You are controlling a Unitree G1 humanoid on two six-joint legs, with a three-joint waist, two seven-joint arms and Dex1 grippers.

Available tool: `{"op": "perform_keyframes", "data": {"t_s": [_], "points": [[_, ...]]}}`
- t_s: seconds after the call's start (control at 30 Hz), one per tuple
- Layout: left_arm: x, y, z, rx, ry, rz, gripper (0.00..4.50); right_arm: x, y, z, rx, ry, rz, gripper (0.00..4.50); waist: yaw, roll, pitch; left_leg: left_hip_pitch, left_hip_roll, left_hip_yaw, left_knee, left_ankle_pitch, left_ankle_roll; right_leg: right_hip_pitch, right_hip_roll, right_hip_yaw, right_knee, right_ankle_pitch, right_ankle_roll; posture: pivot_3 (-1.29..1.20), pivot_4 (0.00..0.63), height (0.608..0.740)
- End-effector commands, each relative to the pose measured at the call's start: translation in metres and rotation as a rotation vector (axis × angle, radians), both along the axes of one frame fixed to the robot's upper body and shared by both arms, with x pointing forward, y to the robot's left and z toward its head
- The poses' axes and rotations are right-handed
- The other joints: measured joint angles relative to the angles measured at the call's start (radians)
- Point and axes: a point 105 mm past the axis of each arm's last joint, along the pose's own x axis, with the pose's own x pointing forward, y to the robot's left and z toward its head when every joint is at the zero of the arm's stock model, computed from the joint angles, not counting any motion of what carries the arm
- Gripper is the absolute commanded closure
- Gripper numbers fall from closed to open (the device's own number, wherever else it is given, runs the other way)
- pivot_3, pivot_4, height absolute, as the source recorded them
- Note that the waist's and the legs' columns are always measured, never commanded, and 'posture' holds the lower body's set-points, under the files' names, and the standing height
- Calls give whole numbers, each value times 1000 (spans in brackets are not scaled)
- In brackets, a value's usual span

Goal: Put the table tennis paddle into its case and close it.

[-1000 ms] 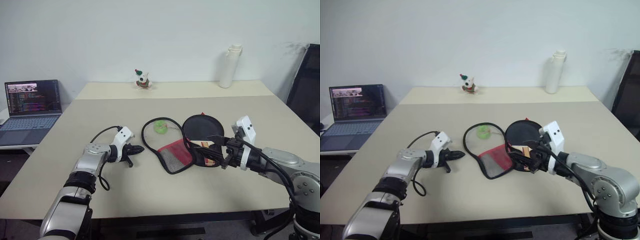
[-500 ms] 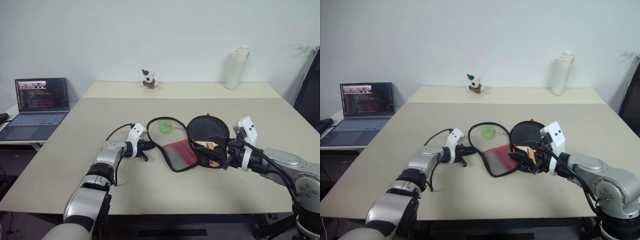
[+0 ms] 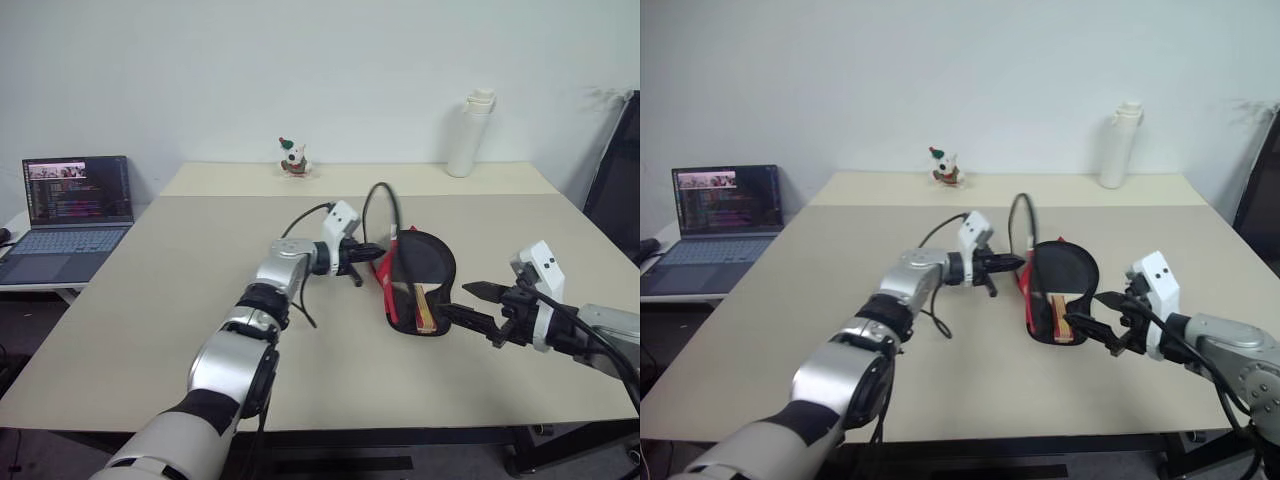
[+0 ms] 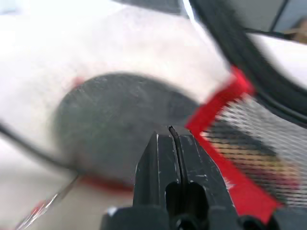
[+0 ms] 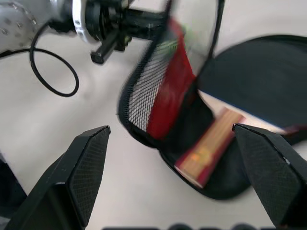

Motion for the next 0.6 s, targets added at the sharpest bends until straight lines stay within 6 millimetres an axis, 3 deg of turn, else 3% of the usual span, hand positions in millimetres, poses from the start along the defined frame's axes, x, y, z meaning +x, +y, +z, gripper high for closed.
{"op": "perform_keyframes", "data": {"t_s": [0.03, 0.17, 0.3, 0.47, 0.6], "points": [[3, -12, 15, -10, -49, 11, 4473, 2, -8, 9, -6, -58, -45, 0, -3, 0, 0, 0, 0, 0, 0, 0, 0, 0, 0, 0, 0, 0, 0, 0, 150, 740], [6, -18, 17, -10, -66, 37, 4473, 5, -14, 3, -20, -51, -90, 0, -5, 0, 0, 1, 0, 0, 0, 0, 0, 0, 2, 1, 0, 0, 0, 0, 150, 740], [6, -8, 18, -16, -71, 28, 4473, 21, -24, -5, -19, -46, -184, 0, -5, 0, 0, 1, 0, 0, 0, 0, 0, 0, 2, 2, 0, 0, 0, 0, 150, 740], [1, 18, 16, -58, -55, -13, 4473, 52, -25, -19, 6, -32, -278, 0, -19, 0, 0, 2, 1, 2, 0, 0, 0, 0, 2, 3, 1, 0, 0, 0, 150, 740], [-17, 46, 9, -80, -46, -68, 4473, 78, -20, -27, 35, -21, -308, 0, -29, 1, 0, 2, 2, 3, 0, 0, 0, -2, 2, 5, 3, 1, -1, 0, 150, 740]]}}
